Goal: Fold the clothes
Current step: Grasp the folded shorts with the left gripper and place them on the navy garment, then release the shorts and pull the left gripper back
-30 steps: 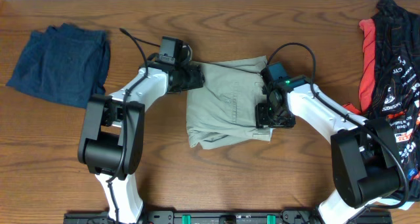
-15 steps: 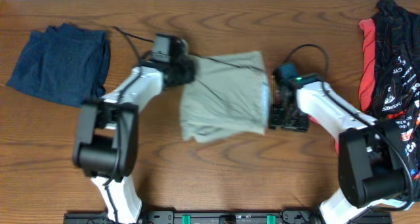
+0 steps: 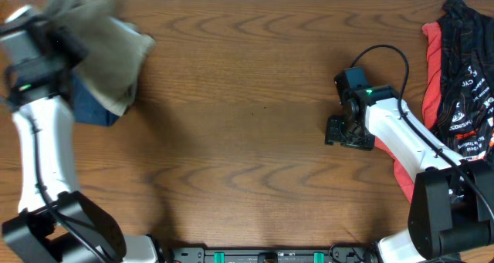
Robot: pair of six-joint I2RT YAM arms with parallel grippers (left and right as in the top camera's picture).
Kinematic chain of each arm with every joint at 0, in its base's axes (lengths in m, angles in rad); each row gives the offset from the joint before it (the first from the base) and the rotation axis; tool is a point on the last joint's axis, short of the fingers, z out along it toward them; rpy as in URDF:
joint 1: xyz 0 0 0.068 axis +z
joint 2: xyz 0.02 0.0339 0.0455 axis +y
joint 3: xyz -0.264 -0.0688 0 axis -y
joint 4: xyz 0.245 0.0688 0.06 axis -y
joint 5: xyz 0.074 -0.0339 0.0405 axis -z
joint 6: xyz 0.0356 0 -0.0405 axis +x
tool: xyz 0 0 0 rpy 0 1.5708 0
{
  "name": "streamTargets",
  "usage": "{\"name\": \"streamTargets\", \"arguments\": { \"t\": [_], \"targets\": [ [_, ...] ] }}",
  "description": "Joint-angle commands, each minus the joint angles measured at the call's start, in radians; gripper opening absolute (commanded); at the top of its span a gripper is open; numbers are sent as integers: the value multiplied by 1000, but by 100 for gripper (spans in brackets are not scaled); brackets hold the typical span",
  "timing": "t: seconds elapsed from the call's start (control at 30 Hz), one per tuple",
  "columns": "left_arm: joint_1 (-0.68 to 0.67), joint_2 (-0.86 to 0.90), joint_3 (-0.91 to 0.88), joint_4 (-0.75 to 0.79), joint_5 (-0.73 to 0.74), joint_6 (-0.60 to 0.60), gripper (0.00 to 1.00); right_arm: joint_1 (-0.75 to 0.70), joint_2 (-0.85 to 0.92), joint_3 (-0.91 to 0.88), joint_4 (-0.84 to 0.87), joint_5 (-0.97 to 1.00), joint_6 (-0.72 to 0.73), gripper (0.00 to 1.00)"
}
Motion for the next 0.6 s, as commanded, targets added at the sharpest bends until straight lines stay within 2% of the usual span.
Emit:
{"name": "streamTargets", "arguments": {
  "t": [0.0, 0.1, 0.33, 0.43, 0.53, 0.57],
  "targets": [
    [63, 26, -3, -57, -14, -32, 98, -8, -12, -2, 5, 8, 7, 64],
    [93, 33, -3, -88, -6, -113, 98, -8, -12, -2, 5, 8, 7, 64],
    [49, 35, -3, -91, 146, -117, 98, -8, -12, -2, 5, 8, 8, 69],
    [-3, 35, -3, -111, 146, -117, 98, -8, -12, -2, 15, -2, 8, 75],
    [-82, 37, -3, -140, 146, -91, 98, -8, -12, -2, 47, -45, 7, 86],
    [-116, 39, -3, -149, 146, -74, 98, -8, -12, -2, 62, -61, 8, 93]
  ]
}}
